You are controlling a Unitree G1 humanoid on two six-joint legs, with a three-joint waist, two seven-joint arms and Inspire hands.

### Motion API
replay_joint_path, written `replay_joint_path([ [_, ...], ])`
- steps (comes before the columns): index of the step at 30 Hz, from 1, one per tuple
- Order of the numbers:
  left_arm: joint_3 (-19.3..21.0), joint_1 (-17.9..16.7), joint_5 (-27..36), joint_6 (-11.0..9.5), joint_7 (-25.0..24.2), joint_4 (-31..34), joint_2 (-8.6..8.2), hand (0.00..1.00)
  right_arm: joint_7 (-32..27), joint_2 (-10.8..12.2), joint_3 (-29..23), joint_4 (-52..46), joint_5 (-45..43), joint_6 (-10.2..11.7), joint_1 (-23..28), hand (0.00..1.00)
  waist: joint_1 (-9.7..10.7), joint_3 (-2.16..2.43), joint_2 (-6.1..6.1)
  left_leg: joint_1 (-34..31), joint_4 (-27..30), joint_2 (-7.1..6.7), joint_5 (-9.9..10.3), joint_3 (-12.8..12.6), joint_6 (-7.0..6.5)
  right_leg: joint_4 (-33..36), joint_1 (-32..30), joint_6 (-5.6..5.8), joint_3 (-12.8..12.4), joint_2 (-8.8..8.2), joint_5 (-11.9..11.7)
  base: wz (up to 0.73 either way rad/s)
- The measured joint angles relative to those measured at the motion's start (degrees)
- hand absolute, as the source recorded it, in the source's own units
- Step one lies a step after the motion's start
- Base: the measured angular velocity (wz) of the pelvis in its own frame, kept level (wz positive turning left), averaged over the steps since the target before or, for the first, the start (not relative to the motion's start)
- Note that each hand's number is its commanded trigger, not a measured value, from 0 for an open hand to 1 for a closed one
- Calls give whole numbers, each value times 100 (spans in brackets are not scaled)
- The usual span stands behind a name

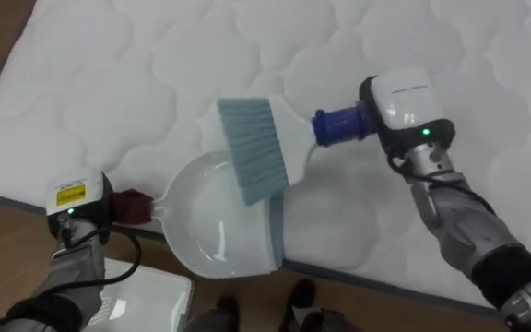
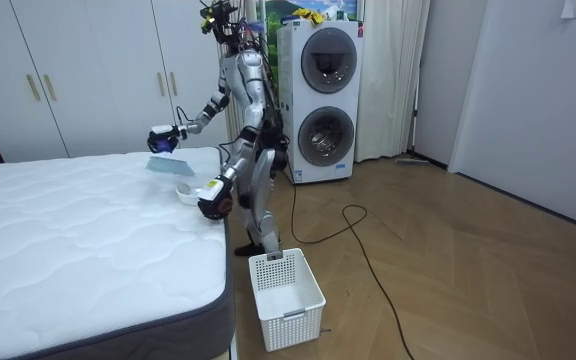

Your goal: Clean bed

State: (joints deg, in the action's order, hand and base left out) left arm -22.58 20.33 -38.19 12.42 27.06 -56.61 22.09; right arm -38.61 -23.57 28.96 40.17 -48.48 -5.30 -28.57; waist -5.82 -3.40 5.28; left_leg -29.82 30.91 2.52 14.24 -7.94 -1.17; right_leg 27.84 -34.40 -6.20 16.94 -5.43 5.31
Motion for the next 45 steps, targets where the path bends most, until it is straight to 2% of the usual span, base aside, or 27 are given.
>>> replay_joint_path([
  [4,7,-91,56,-8,32,5,-4,100,-253,-21,-305,48,550,26,66,100,127,2,12,28,-7,-5,2,4,-4,-5,26,5,-10,-3,-2,0],
  [8,182,-209,52,-44,71,6,-38,100,-468,-19,-898,57,932,23,480,100,226,11,27,99,-17,23,17,4,-15,-40,112,12,4,9,0,0],
  [11,236,-271,219,-29,177,5,-51,100,-701,-21,-1156,69,1474,21,572,100,296,12,59,153,-39,28,28,-70,-21,-32,111,25,-95,33,-8,-13],
  [16,266,-290,276,-38,278,8,-73,100,-1242,-24,-1527,96,2171,29,615,100,421,53,131,184,-27,77,62,-149,-12,-54,117,21,-162,94,-21,-10],
  [17,326,-291,291,-64,279,8,-78,100,-1347,-24,-1591,140,2376,44,638,83,428,66,150,193,-23,87,72,-148,4,-139,151,14,-187,153,-57,-11],
  [18,384,-289,340,-83,279,9,-79,100,-1420,-24,-1680,180,2561,50,670,74,452,73,160,198,-24,99,75,-141,9,-182,176,10,-180,176,-74,-9],
  [19,400,-289,381,-83,279,8,-79,100,-1461,-24,-1701,218,2650,50,676,56,469,73,159,207,-28,108,75,-135,10,-209,195,9,-178,189,-86,0],
  [20,442,-290,453,-81,278,2,-84,100,-1513,-24,-1729,290,2819,50,722,32,493,73,159,234,-31,130,79,-135,15,-229,228,9,-178,200,-91,0],
  [21,451,-289,519,-77,278,-12,-84,100,-1524,-23,-1737,358,2964,50,787,13,530,74,158,258,-31,156,85,-126,13,-236,267,12,-174,201,-89,0],
  [22,457,-286,550,-77,278,-12,-82,100,-1524,-23,-1737,391,3039,46,815,0,541,73,158,259,-29,157,87,-126,13,-237,272,12,-174,202,-89,0],
  [25,457,-286,610,-70,272,-15,-99,100,-1526,-23,-1777,481,3294,26,954,0,563,73,158,256,-15,156,92,-130,9,-224,269,16,-175,199,-89,0],
  [31,490,-280,976,-69,202,-16,-102,100,-1465,-22,-1793,997,4447,-1,1032,0,554,73,158,263,-6,169,92,-139,9,-219,278,12,-176,203,-90,0],
  [37,614,-283,1080,-77,81,-66,-107,100,-1059,-10,-1793,1123,4955,-116,1245,0,537,77,157,543,-121,184,102,-148,23,-356,547,20,-196,256,-96,-2],
  [40,785,-283,1181,-76,-76,-29,-122,100,-759,27,-1794,1119,4945,-158,1309,0,537,104,114,665,-168,211,105,-132,31,-535,731,27,-186,325,-155,-2],
  [41,854,-284,1180,-77,-152,1,-130,100,-635,30,-1799,1096,4900,-169,1309,0,535,131,99,738,-219,201,105,-134,33,-615,809,35,-194,347,-186,-6],
  [43,951,-347,1189,-94,-235,125,-129,100,-523,33,-1800,1038,4880,-169,1339,0,524,156,69,897,-354,210,97,-142,40,-733,963,52,-206,369,-226,-6],
  [45,988,-520,1267,-147,-286,349,-125,100,-387,33,-1807,866,4880,-168,1503,0,516,197,18,1192,-510,192,88,-135,48,-844,1246,77,-206,381,-218,-3],
])
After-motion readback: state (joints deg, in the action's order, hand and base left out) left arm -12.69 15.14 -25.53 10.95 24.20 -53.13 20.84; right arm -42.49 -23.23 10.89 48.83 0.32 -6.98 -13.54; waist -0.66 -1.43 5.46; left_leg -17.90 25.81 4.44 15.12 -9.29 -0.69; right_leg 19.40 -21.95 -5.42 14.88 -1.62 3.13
